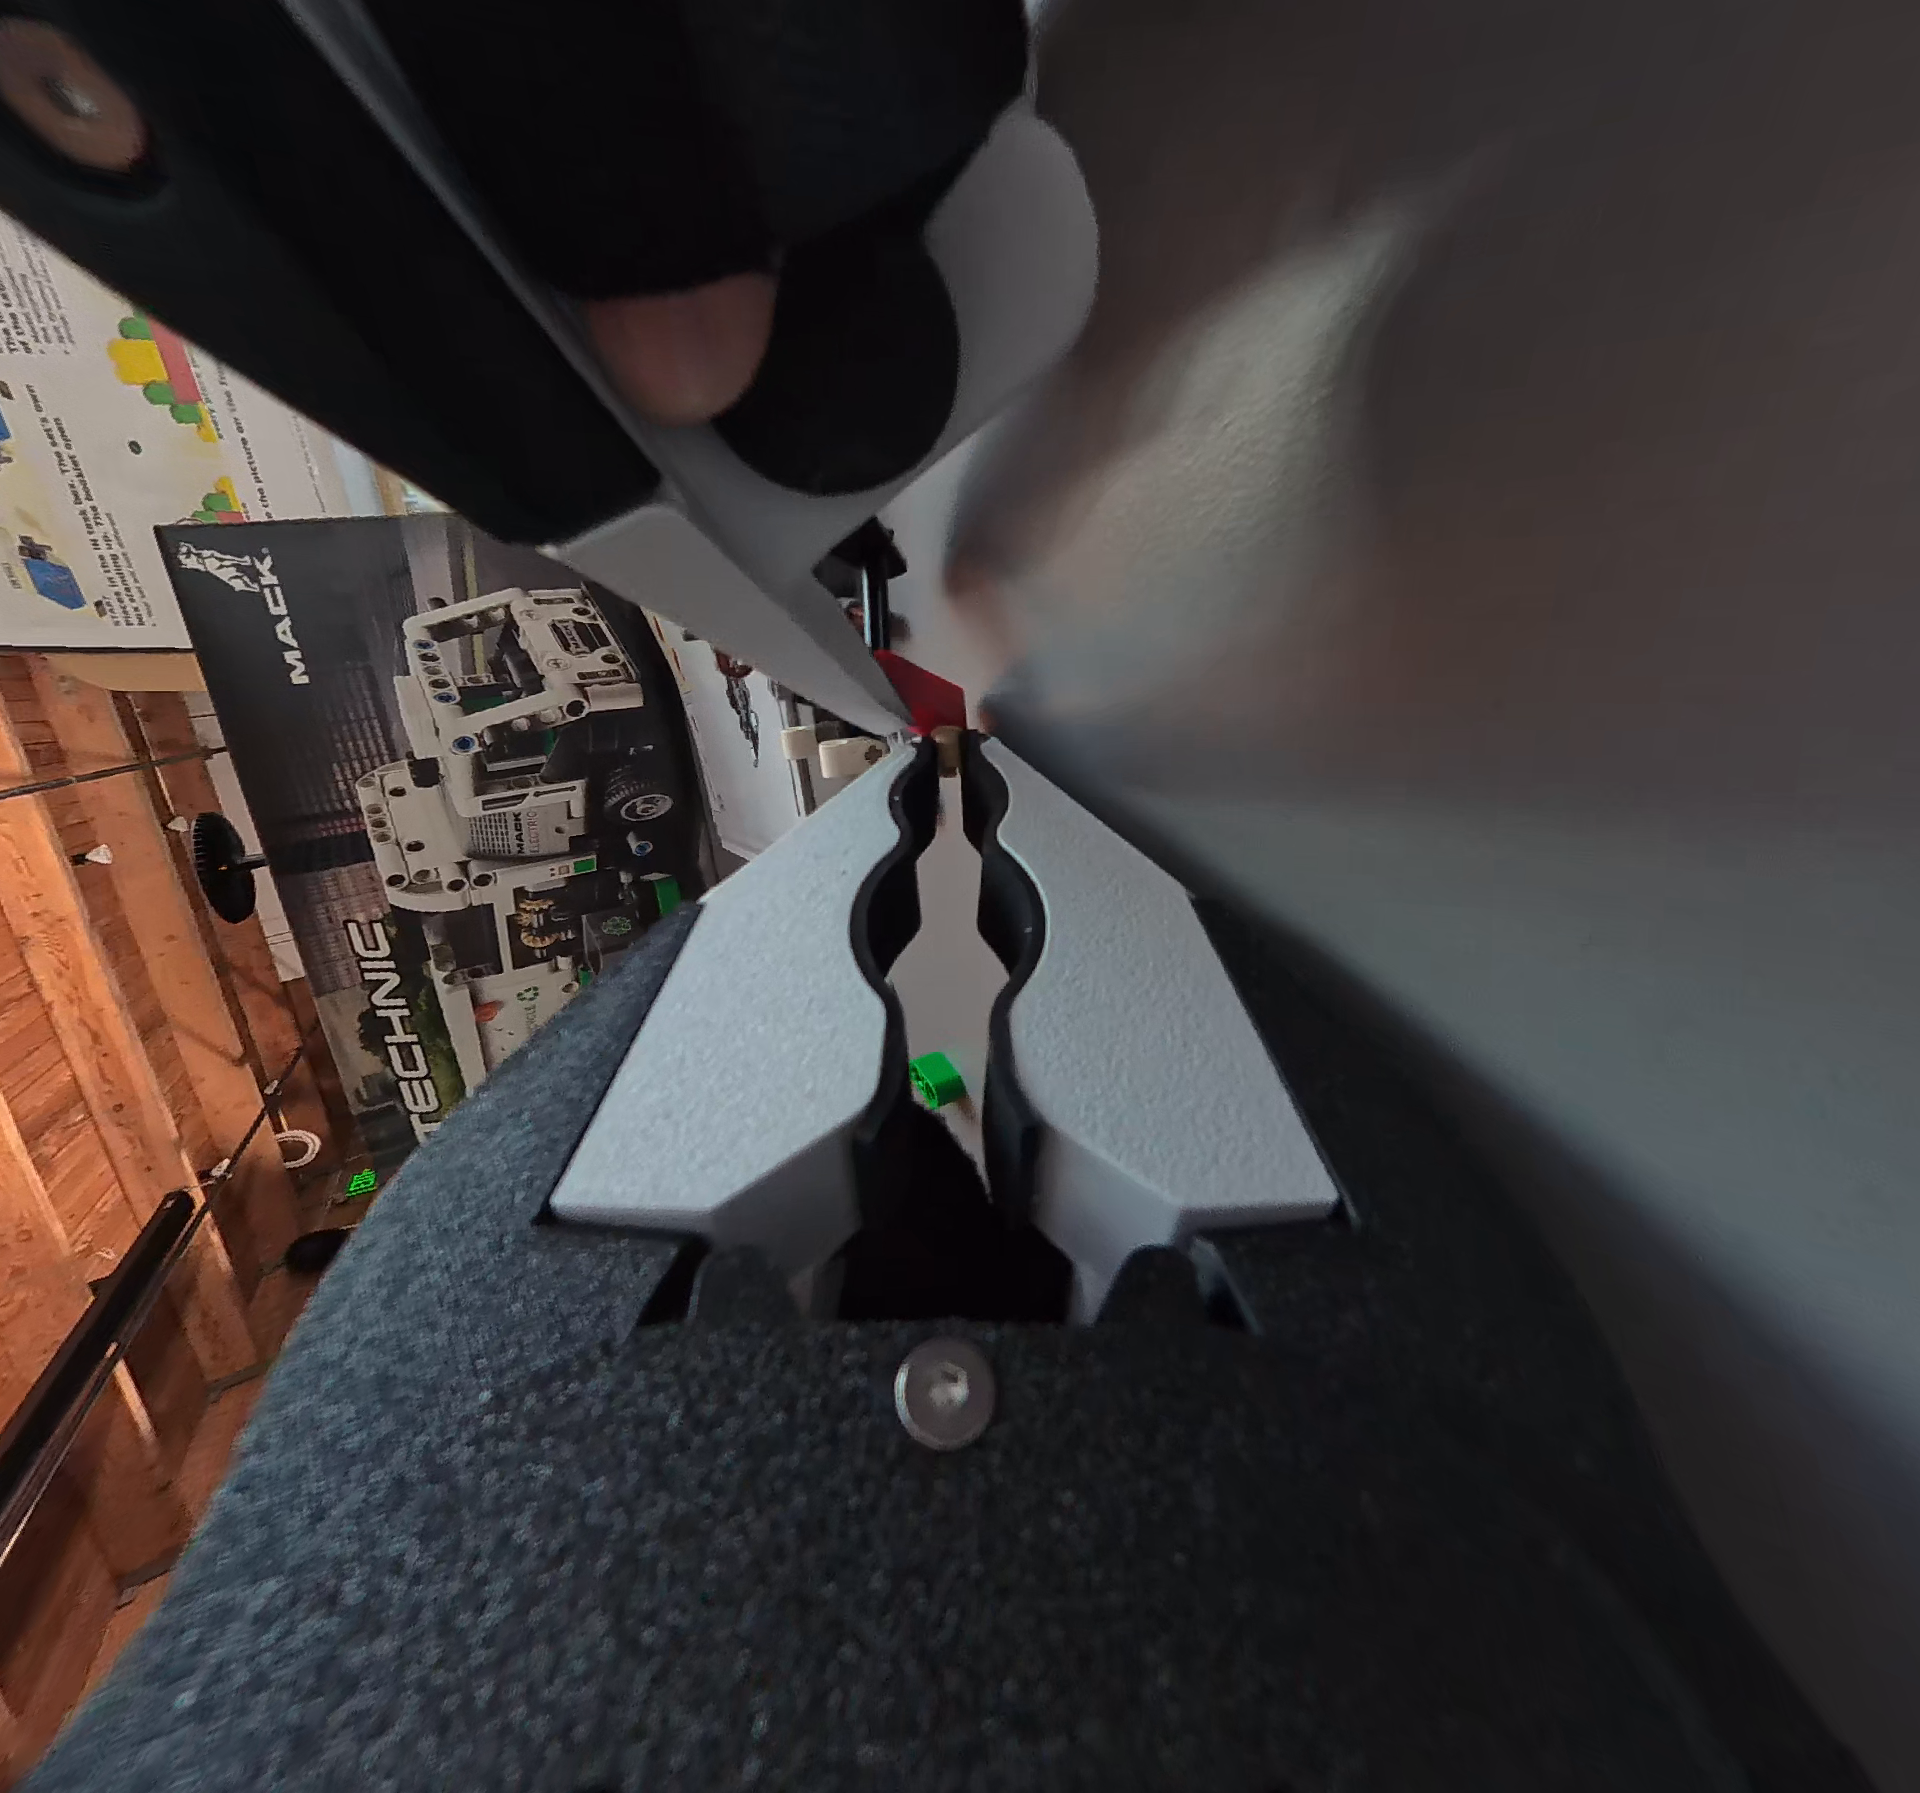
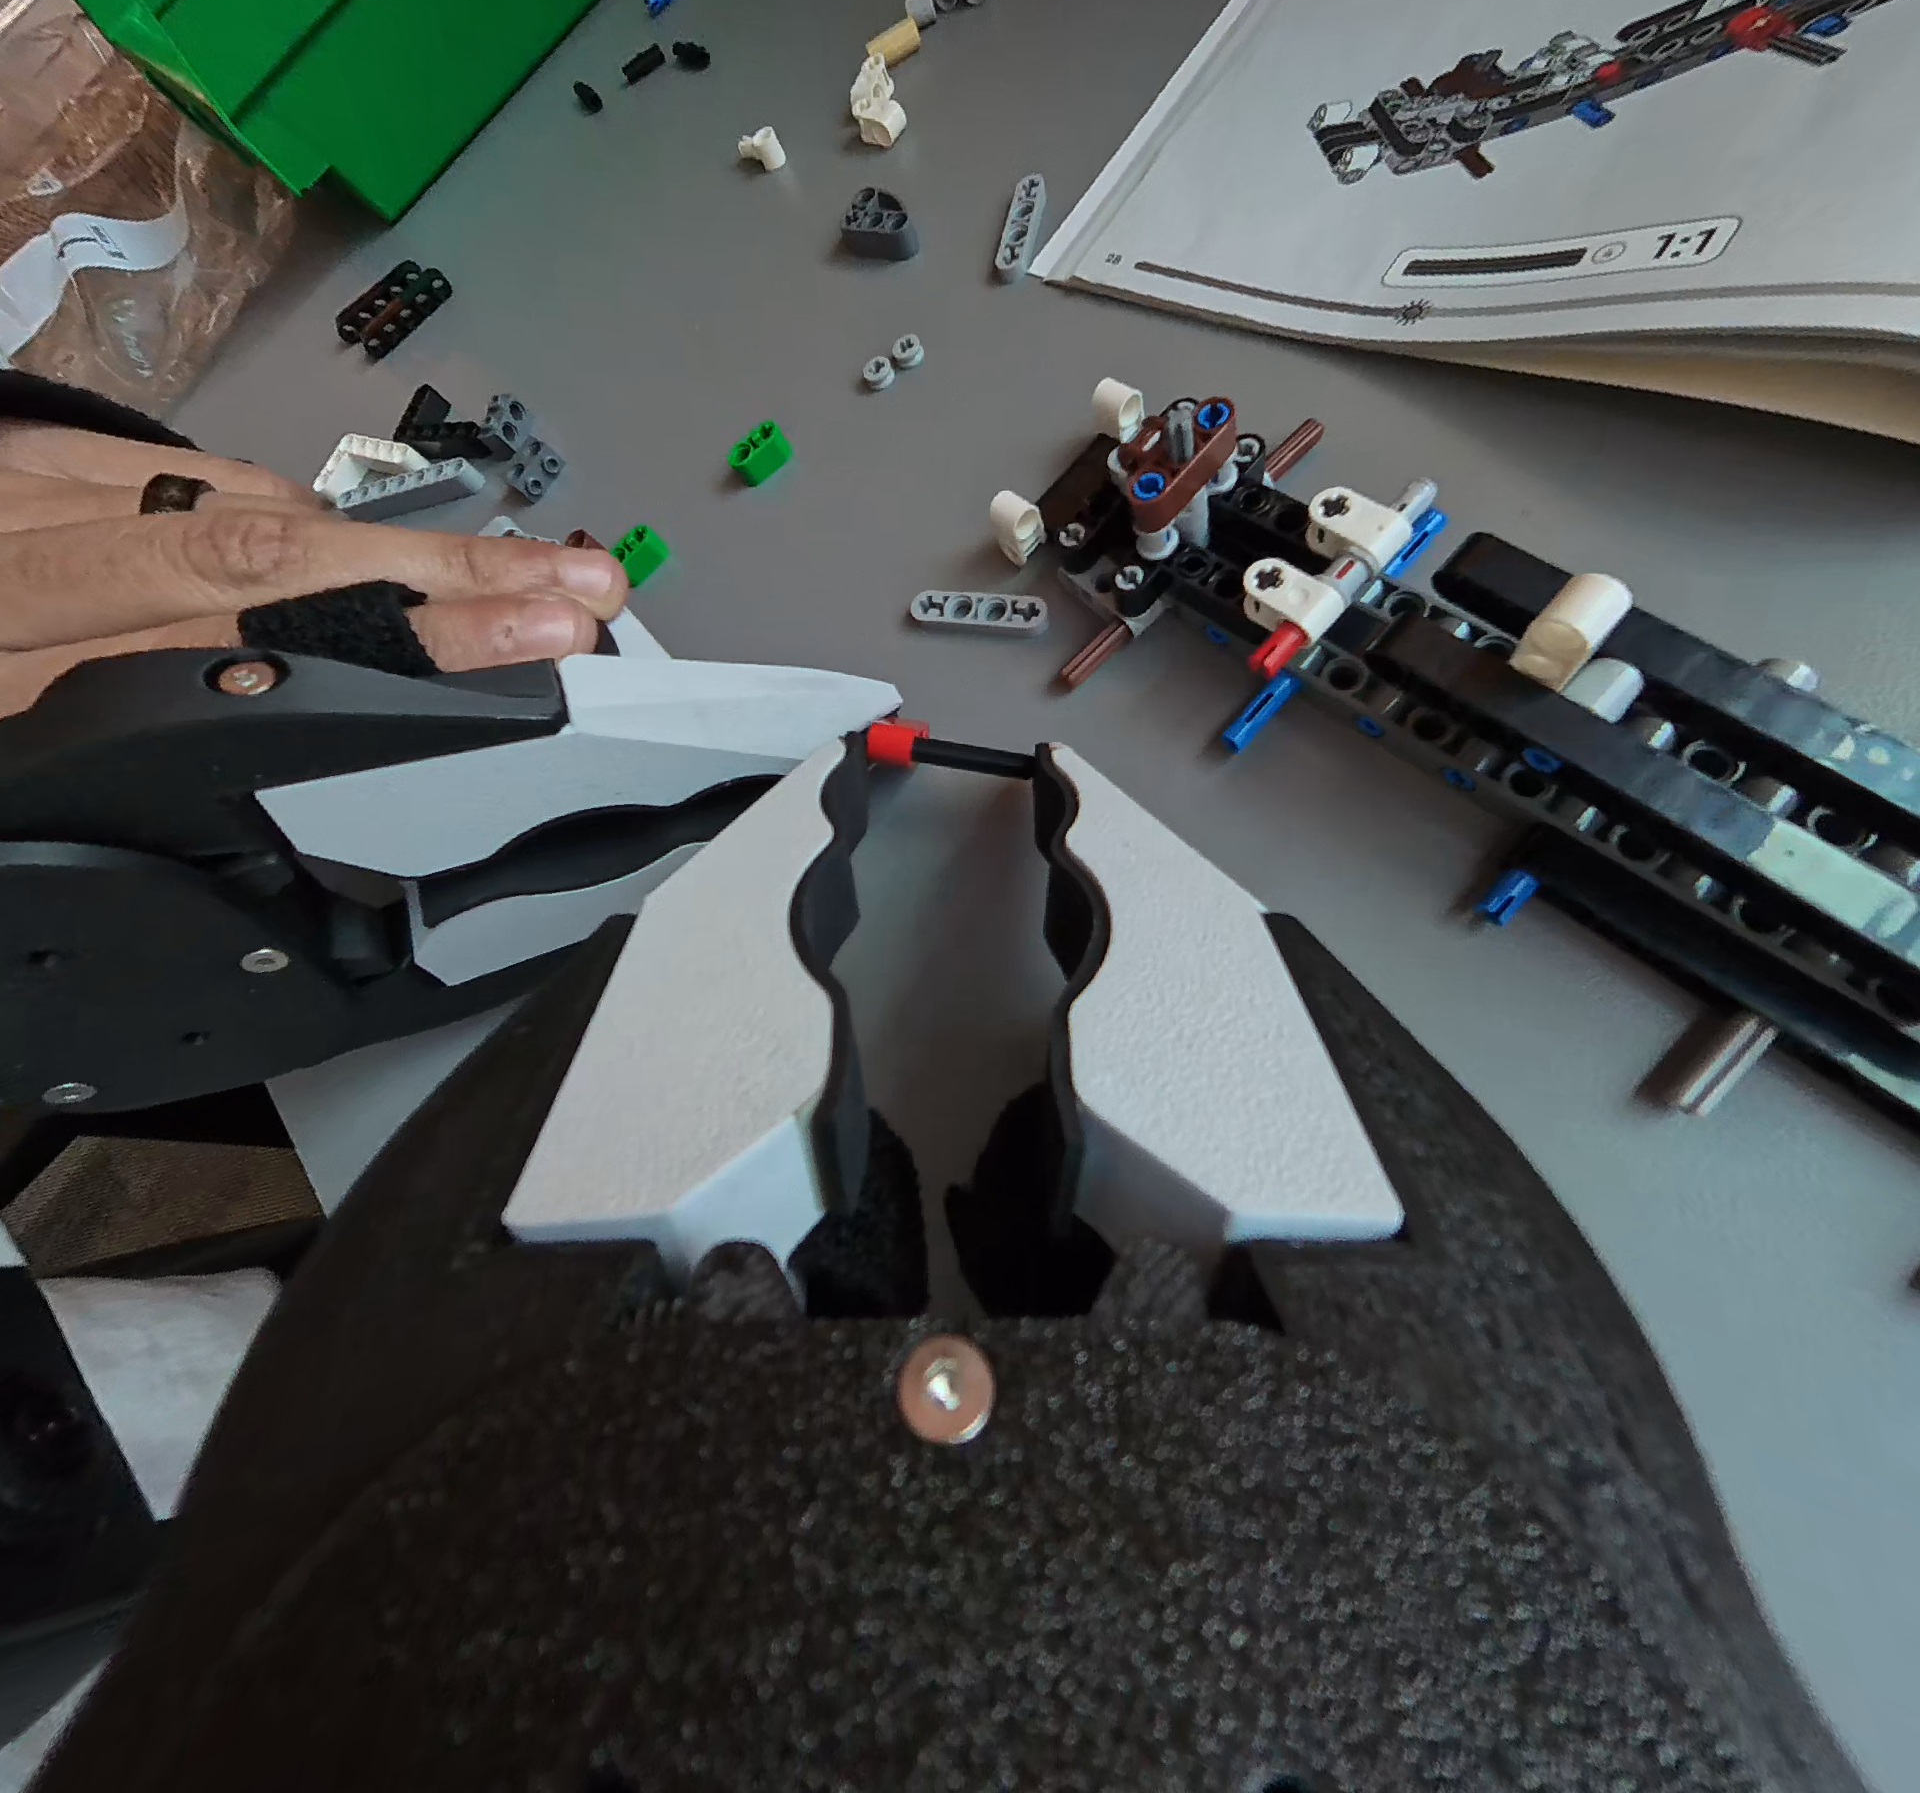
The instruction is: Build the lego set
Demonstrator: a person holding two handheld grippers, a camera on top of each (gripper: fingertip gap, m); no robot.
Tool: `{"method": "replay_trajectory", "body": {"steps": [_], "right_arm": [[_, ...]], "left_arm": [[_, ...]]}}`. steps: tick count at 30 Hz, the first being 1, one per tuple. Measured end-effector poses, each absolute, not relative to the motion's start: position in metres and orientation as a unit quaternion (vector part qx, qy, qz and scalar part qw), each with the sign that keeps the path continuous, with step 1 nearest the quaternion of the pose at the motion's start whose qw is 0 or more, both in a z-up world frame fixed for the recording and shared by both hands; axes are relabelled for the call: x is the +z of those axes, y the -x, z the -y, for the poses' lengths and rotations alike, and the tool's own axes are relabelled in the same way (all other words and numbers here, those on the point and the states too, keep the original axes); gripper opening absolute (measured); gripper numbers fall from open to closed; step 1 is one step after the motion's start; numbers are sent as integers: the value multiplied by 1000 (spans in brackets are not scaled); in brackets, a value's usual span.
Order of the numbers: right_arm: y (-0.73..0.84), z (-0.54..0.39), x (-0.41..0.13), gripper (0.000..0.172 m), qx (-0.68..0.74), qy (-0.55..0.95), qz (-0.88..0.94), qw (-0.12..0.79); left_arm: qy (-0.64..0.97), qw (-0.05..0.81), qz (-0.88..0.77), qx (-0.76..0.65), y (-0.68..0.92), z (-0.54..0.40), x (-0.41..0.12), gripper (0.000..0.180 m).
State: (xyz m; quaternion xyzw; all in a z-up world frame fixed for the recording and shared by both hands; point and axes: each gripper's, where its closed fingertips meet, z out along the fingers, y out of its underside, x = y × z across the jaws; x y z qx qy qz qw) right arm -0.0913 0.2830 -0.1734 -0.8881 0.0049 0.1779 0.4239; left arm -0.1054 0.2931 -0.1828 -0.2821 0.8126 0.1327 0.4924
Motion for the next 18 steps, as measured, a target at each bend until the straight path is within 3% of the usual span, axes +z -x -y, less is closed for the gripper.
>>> {"method": "replay_trajectory", "body": {"steps": [1,13,18], "right_arm": [[91,-283,-173,30,178,888,-8,425],[90,-284,-175,30,165,892,-36,421],[91,-280,-169,30,220,876,-24,429]], "left_arm": [[279,493,-813,136,105,-293,-183,3],[277,494,-814,128,105,-292,-183,3],[333,495,-802,34,104,-288,-176,6]]}}
